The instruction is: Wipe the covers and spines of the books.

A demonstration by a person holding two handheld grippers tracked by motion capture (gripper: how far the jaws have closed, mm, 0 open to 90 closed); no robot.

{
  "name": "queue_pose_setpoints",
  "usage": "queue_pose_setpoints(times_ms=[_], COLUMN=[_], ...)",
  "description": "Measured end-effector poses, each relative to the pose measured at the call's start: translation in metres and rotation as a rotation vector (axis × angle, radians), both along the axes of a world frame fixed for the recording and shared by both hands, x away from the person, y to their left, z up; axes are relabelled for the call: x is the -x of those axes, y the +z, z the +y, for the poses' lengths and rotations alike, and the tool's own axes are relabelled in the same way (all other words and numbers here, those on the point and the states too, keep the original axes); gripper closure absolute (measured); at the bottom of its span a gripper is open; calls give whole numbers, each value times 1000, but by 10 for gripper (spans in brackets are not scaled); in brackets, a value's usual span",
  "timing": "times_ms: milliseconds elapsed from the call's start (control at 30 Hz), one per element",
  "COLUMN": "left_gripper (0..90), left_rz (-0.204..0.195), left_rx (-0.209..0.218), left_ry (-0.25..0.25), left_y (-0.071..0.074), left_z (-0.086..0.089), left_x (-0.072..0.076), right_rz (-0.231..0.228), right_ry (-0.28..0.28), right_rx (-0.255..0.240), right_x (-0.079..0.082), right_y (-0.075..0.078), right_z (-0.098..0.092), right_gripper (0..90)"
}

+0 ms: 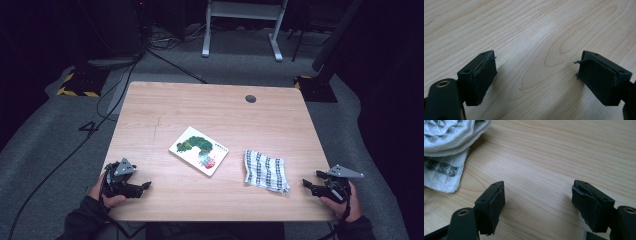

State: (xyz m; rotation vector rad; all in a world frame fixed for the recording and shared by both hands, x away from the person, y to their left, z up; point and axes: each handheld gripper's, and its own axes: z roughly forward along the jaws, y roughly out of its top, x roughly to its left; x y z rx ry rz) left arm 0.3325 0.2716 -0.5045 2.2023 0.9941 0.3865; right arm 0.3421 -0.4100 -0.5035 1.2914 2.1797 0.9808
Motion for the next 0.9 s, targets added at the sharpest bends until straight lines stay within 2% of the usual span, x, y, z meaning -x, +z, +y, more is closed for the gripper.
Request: queue_pose_setpoints(times_ms=[900], left_gripper=[148], left_rz=[4], left_rx=[5], left_ry=[5], left_y=[0], left_z=[0], left_x=[1], right_rz=[1], right_ry=[-14], right_rx=[-1], right_x=[-1], right_y=[0], right_z=[0], right_gripper=[269])
